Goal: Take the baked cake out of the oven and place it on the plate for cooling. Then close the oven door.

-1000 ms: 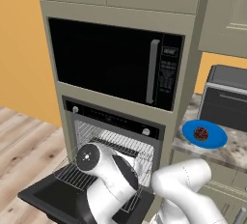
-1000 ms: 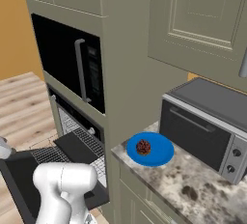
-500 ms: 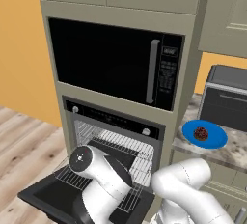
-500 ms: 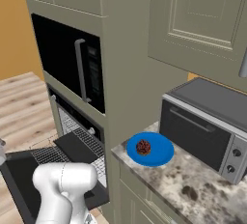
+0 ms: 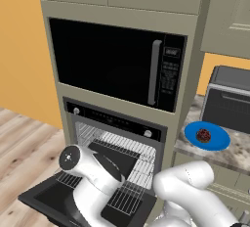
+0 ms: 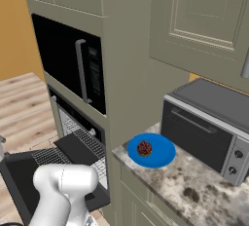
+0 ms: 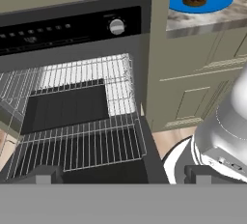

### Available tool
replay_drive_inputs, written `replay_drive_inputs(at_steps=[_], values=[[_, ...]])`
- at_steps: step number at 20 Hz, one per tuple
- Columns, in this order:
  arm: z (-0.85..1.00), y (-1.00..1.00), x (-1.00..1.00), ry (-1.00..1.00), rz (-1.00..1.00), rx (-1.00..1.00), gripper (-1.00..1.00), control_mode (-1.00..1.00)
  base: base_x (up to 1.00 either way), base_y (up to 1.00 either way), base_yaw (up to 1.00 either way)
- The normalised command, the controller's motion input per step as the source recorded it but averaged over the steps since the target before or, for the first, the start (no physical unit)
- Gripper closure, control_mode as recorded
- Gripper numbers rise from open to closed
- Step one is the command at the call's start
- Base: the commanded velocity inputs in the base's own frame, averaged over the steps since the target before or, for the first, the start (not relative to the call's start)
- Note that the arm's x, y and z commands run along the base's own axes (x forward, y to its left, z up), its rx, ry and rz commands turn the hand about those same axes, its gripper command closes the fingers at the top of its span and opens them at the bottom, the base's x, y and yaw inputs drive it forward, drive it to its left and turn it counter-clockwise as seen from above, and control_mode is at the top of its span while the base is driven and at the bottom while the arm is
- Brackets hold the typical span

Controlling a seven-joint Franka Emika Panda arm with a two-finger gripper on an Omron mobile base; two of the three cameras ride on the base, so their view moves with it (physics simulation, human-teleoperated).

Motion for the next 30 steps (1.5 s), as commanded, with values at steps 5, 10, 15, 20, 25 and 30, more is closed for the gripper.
replay_drive_inputs(at_steps=[5, 10, 15, 20, 25, 30], values=[[-0.09, 0.00, 0.33, -0.01, 0.00, 0.00, -1.00, -1.00, 0.00, 0.00, 0.00], [-0.33, -0.07, 0.23, -0.05, 0.04, 0.00, -1.00, -1.00, 0.00, 0.00, 0.00], [-0.29, -0.14, 0.16, 0.00, 0.09, 0.00, -1.00, -1.00, 0.00, 0.00, 0.00], [-0.25, -0.10, 0.15, 0.00, 0.08, 0.00, -1.00, -1.00, 0.00, 0.00, 0.00], [-0.26, 0.01, 0.02, 0.00, 0.04, 0.00, -1.00, -1.00, 0.00, 0.00, 0.00], [-0.21, 0.15, 0.22, 0.00, 0.00, 0.00, -1.00, -1.00, 0.00, 0.00, 0.00]])
